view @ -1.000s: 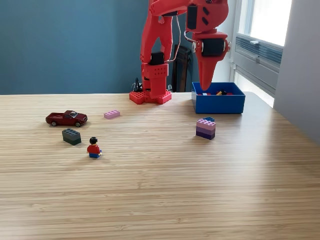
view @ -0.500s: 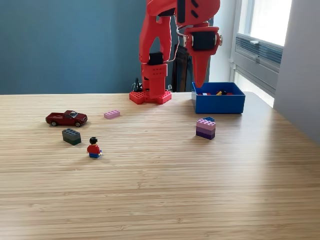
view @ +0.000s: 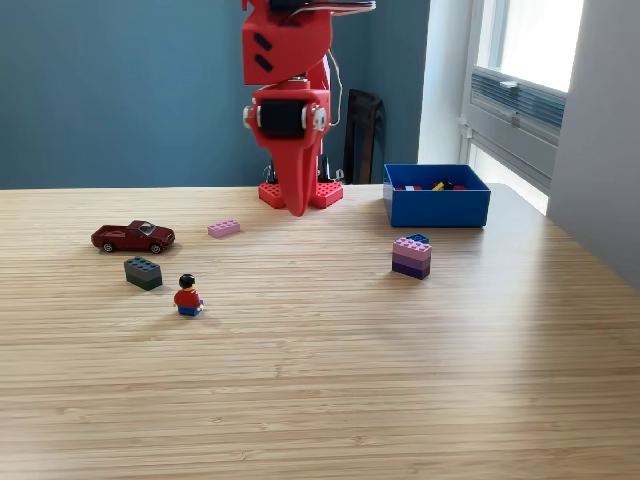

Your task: Grasp a lego block and put it in the bin.

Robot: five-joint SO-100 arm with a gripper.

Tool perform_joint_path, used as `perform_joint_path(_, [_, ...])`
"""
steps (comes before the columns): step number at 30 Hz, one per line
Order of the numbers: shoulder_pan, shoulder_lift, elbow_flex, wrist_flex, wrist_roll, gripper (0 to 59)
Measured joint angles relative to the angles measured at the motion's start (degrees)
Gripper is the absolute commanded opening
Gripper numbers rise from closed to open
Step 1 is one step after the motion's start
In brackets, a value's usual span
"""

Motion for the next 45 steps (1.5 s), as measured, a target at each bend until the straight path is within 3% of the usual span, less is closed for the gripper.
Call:
perform_joint_path(3, [3.08,0.00,1.67,-3.08,-2.55,0.5])
perform_joint_path(8, [6.68,0.00,3.43,-5.98,-5.01,15.6])
perform_joint_path(14, [10.02,0.00,5.36,-8.96,-6.86,22.1])
perform_joint_path(37, [12.22,-0.09,9.32,-14.24,-4.48,26.7])
perform_joint_path(45, [14.41,-9.67,4.92,-11.87,-4.48,26.1])
